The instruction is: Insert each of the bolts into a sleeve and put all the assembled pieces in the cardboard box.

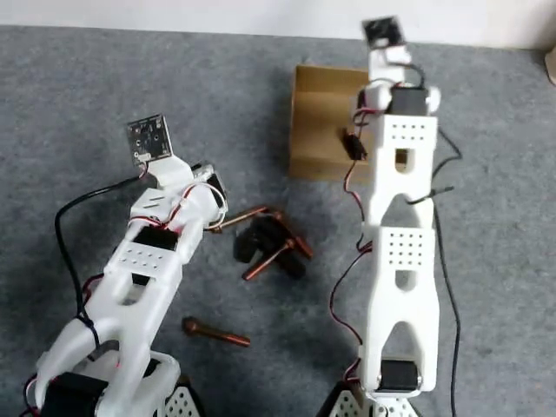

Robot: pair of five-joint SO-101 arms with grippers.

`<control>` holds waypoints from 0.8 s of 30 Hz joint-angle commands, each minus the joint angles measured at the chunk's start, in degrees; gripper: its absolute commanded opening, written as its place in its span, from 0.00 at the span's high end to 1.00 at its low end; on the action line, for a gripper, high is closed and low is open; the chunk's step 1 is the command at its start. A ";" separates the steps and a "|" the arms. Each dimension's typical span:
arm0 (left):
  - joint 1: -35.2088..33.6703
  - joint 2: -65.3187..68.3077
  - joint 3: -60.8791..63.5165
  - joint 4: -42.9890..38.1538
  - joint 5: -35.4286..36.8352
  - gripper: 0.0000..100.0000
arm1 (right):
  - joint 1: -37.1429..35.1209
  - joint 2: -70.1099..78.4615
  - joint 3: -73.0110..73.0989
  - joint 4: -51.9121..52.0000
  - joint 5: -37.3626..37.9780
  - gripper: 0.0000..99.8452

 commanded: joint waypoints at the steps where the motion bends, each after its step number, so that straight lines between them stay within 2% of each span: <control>1: -0.31 -0.04 -3.03 -1.32 -0.09 0.99 | -0.04 -10.07 -6.81 6.99 -4.57 0.69; 12: -0.31 -0.04 -3.03 -1.32 -0.09 0.99 | 0.40 -14.90 -6.37 7.16 -5.80 0.69; 18: -0.31 -0.04 -3.03 -1.32 -0.18 0.99 | 0.31 -28.35 -5.76 7.16 -5.80 0.69; 21: -0.31 -0.04 -3.03 -1.32 -0.26 0.99 | 0.31 -38.46 1.54 7.16 -5.80 0.69; 24: -0.31 -0.04 -3.03 -1.32 -0.35 0.99 | -1.01 -51.12 16.66 7.16 -5.80 0.69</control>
